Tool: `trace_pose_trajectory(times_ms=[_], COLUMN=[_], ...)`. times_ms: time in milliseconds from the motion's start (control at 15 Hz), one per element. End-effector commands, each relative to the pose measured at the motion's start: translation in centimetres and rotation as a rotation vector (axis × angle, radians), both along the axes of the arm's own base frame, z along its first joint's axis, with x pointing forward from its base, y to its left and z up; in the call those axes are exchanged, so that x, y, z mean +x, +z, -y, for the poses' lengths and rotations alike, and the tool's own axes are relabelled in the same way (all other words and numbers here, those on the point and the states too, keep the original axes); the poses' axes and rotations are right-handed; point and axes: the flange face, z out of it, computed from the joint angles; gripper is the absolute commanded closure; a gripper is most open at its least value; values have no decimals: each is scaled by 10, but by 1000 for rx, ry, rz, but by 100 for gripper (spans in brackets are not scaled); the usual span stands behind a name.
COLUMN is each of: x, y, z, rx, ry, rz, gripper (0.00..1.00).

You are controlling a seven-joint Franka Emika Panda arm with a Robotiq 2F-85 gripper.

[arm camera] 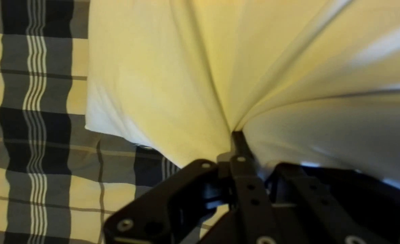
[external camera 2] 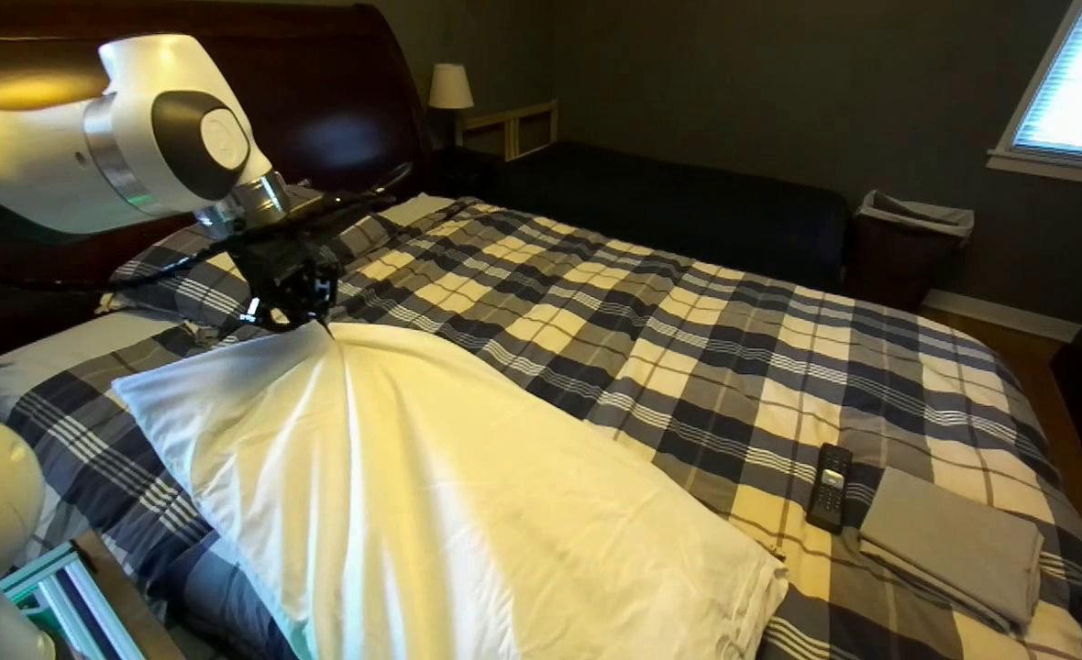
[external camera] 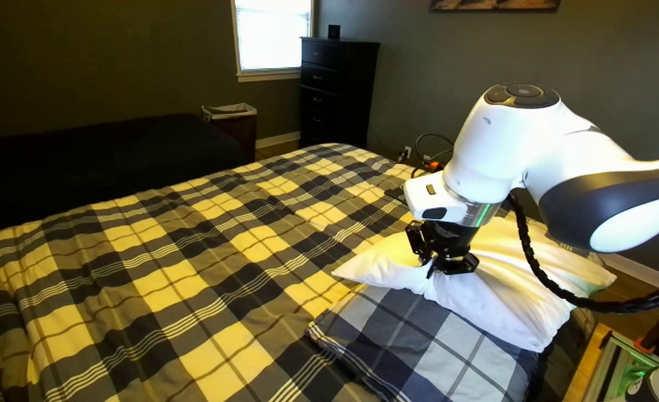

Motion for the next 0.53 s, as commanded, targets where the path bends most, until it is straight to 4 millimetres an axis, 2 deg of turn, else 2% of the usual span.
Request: trace_pose_trajectory(times_ms=[0, 267, 333, 467], x=[-28, -41, -40, -39], y=[24, 34, 37, 42], z=[0, 6, 7, 11], rx=[-19, -52, -54, -36], ry=[10, -30, -60, -122], rz=[-113, -141, -124, -101], gripper=[97, 97, 64, 56])
